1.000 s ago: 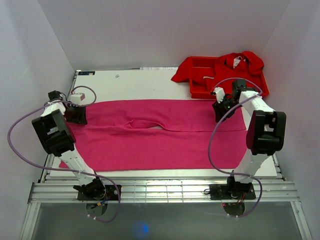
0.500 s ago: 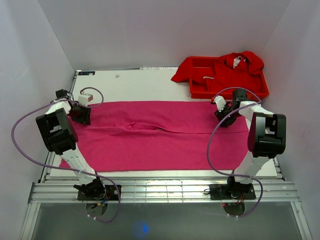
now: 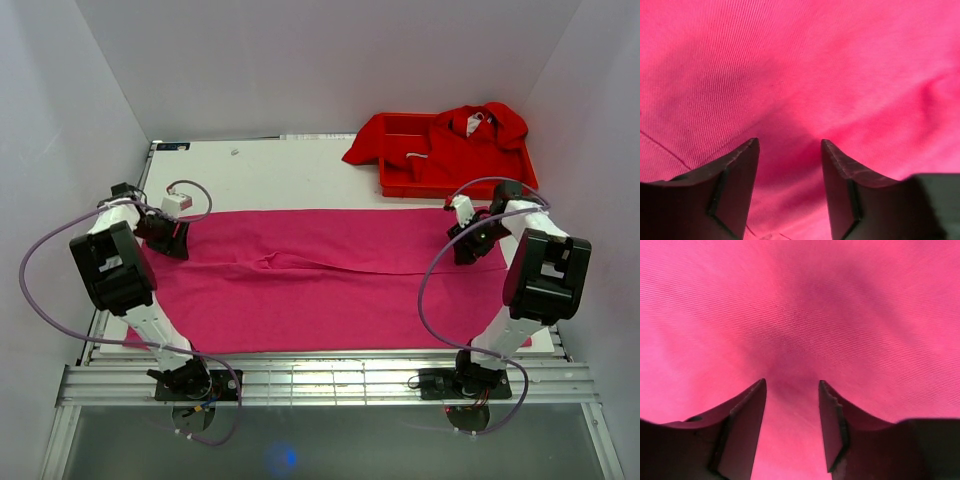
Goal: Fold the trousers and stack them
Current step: Flatten the trousers out
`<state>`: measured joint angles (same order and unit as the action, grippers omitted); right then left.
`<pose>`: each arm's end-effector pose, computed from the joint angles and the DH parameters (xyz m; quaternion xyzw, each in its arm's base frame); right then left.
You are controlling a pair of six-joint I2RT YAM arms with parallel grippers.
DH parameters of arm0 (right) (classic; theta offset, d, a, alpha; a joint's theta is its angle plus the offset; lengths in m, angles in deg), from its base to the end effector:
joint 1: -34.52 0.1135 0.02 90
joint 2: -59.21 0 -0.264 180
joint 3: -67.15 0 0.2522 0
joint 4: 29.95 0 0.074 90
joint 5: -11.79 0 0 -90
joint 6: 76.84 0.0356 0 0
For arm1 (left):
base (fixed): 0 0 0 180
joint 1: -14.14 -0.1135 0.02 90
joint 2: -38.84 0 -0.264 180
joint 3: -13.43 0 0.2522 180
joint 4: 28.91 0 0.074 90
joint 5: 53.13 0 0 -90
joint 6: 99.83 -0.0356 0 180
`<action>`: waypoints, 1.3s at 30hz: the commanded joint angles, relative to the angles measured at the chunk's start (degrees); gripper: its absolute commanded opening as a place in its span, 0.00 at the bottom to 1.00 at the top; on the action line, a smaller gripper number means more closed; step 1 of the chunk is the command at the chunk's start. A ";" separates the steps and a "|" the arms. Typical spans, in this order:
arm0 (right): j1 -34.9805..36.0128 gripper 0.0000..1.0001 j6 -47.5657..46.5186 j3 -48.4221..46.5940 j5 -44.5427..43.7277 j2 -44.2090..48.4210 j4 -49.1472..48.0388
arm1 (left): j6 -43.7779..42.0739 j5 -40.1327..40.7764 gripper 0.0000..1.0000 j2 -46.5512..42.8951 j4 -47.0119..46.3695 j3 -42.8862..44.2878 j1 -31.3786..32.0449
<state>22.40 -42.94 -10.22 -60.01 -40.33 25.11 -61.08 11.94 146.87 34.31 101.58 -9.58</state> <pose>0.3163 -0.0566 0.1735 -0.3837 0.9033 0.0686 0.1791 0.3280 0.1277 0.1733 0.2445 0.9436 -0.1352 0.1777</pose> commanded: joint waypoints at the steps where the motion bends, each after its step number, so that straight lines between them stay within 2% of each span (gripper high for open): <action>1: -1.41 0.58 1.41 -7.91 12.96 7.51 4.23 | 1.04 -10.82 0.67 -8.61 1.79 5.05 -1.84; 2: -1.68 0.62 3.08 -10.10 14.57 8.66 3.18 | 3.15 -12.93 0.80 -10.10 -1.69 6.63 -2.20; 3: -2.03 0.69 5.19 -10.91 15.72 10.50 -0.31 | 5.60 -15.56 0.83 -12.99 -4.42 6.99 -2.46; 4: -2.29 0.81 9.47 -11.61 18.34 11.12 -1.99 | 8.06 -16.20 0.86 -14.32 -6.97 7.17 -2.55; 6: -2.64 0.90 13.54 -13.98 20.55 11.48 -5.07 | 17.20 -15.77 0.98 -17.57 -16.02 6.91 -2.64; 7: -2.73 0.97 16.17 -14.60 20.74 11.22 -6.74 | 20.88 -14.98 0.98 -18.46 -19.10 6.65 -2.82; 8: -2.99 0.90 21.94 -15.39 20.65 10.87 -7.89 | 28.58 -13.93 0.98 -19.16 -25.22 6.21 -2.82; 9: -3.61 0.90 24.52 -17.40 21.35 9.47 -8.86 | 32.83 -12.09 0.98 -19.61 -28.15 5.68 -2.82; 10: -4.57 0.90 27.24 -18.29 26.23 8.50 -11.04 | 36.53 -12.77 0.98 -19.09 -29.83 5.94 -2.90; 11: -6.84 0.90 35.10 -18.82 29.23 6.40 -13.33 | 40.57 -14.43 0.98 -18.13 -29.68 6.64 -2.91; 12: -7.91 0.90 40.22 -19.09 31.35 5.17 -16.22 | 41.57 -17.14 0.98 -16.90 -28.20 9.43 -2.82; 13: -8.88 0.90 45.41 -20.22 34.25 3.59 -21.47 | 42.18 -24.22 0.98 -14.36 -27.40 9.89 -2.82; 14: -9.76 0.90 49.64 -22.15 35.32 1.74 -21.87 | 42.80 -26.47 0.98 -13.21 -28.35 10.07 -2.82; 15: -11.33 0.90 56.38 -24.43 36.81 -3.41 -21.70 | 46.37 -27.10 0.98 -11.98 -28.01 10.86 -2.82; 17: -13.62 0.90 60.65 -32.16 46.98 -12.28 -18.03 | 44.14 -28.94 0.98 -8.64 -24.61 16.21 -3.60; 18: -14.42 0.90 62.49 -34.10 47.89 -13.82 -15.75 | 43.60 -28.34 0.98 -8.19 -24.58 17.53 -4.04; 19: -14.95 0.90 61.82 -34.64 42.85 -13.83 -14.94 | 44.38 -27.03 0.98 -8.01 -25.27 17.89 -5.27; 20: -16.08 0.90 60.42 -31.25 39.15 -11.31 -17.45 | 45.87 -23.88 0.98 -8.53 -29.37 17.20 -5.97; 23: -16.97 0.90 59.18 -20.80 29.99 -6.47 -27.03 | 48.69 -21.92 0.98 -8.37 -34.84 15.53 -8.96; 28: -16.88 1.00 56.36 -16.55 16.82 -7.85 -28.81 | 43.08 -21.57 0.98 -3.98 -30.75 17.19 -10.64; 31: -16.88 0.90 53.12 -15.23 11.18 -10.13 -31.18 | 36.84 -18.59 0.98 1.29 -24.17 21.05 -10.73; 33: -16.88 0.86 52.67 -13.74 9.06 -11.28 -33.55 | 33.85 -15.78 0.90 4.63 -22.04 22.99 -10.73; 37: -16.71 0.69 54.16 -12.50 8.44 -13.47 -39.98 | 31.47 -14.36 0.85 6.14 -22.20 21.50 -10.99; 39: -15.83 0.67 55.13 -13.03 7.82 -15.23 -40.33 | 31.12 -13.92 0.84 6.58 -22.55 20.89 -10.99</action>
<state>6.29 10.90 -23.32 -49.24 -52.94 -9.99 -26.78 -3.34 155.35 10.24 122.74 -20.49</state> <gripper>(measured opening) 0.677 0.843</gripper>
